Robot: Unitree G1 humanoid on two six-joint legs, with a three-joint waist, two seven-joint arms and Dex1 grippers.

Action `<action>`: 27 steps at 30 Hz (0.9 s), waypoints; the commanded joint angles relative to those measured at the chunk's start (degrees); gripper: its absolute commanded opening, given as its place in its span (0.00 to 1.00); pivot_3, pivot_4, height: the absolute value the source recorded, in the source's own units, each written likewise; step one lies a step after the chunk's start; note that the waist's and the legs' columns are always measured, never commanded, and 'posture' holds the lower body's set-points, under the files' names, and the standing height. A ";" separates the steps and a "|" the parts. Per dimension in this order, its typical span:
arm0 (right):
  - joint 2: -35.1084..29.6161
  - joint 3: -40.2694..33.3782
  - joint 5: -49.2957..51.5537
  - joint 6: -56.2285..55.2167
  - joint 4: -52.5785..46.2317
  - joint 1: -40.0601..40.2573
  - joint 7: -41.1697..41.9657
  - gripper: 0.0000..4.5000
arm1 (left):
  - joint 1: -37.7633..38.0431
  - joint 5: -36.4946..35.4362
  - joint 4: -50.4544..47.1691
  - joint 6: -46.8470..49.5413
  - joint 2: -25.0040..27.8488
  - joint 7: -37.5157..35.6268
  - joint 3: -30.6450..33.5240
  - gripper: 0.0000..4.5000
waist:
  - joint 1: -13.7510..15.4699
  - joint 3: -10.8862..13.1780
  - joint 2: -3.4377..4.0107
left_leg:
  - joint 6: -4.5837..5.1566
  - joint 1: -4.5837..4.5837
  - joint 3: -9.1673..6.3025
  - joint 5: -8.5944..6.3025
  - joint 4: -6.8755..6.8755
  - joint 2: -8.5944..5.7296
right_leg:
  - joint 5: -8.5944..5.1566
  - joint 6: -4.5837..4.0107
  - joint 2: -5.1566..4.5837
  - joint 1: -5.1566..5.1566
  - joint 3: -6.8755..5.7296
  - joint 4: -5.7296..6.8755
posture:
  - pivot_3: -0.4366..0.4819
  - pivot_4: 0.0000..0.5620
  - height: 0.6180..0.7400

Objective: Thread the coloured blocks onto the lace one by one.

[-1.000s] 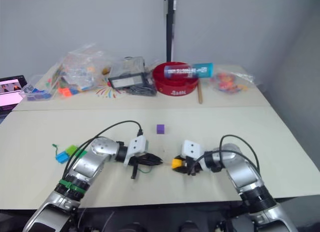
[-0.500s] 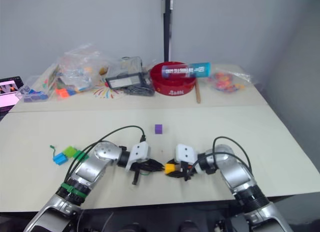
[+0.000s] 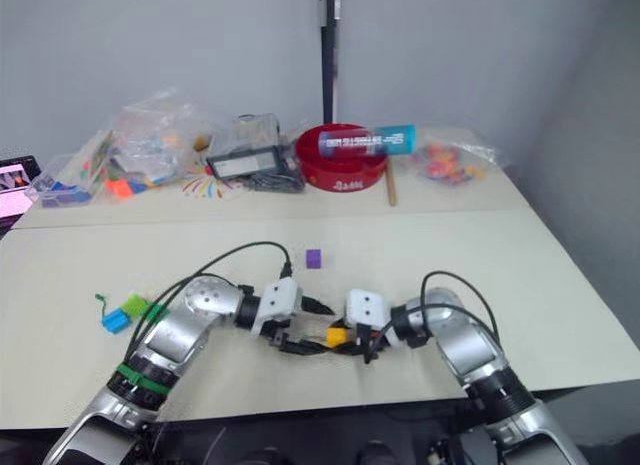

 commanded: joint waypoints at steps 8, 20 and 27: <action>-2.27 1.26 -0.81 1.24 -0.45 0.74 -0.12 0.29 | 5.38 0.14 0.87 0.16 3.96 0.95 0.51 0.71 | 0.54 0.01 0.01 | 0.00 0.02 0.01 0.00 -0.02 -0.02 | 0.00 0.00 -0.12 0.07 -0.01 -0.09 | 0.48 0.27 1.00; -2.64 1.09 -0.35 2.36 -1.90 0.56 -0.38 0.29 | 6.58 1.33 4.41 -0.65 1.77 2.38 -1.75 0.31 | 0.55 0.01 0.01 | 0.00 0.03 0.02 0.00 -0.03 -0.04 | 0.00 0.00 -0.13 0.08 -0.01 -0.09 | 0.48 0.27 1.00; -2.60 1.06 -0.35 2.29 -1.88 0.65 -0.67 0.29 | 5.84 1.54 4.41 -1.77 1.52 2.83 -1.47 0.01 | 0.52 0.01 0.01 | 0.00 0.02 0.02 -0.01 -0.09 -0.04 | 0.00 0.00 -0.14 0.06 -0.01 -0.12 | 0.48 0.27 1.00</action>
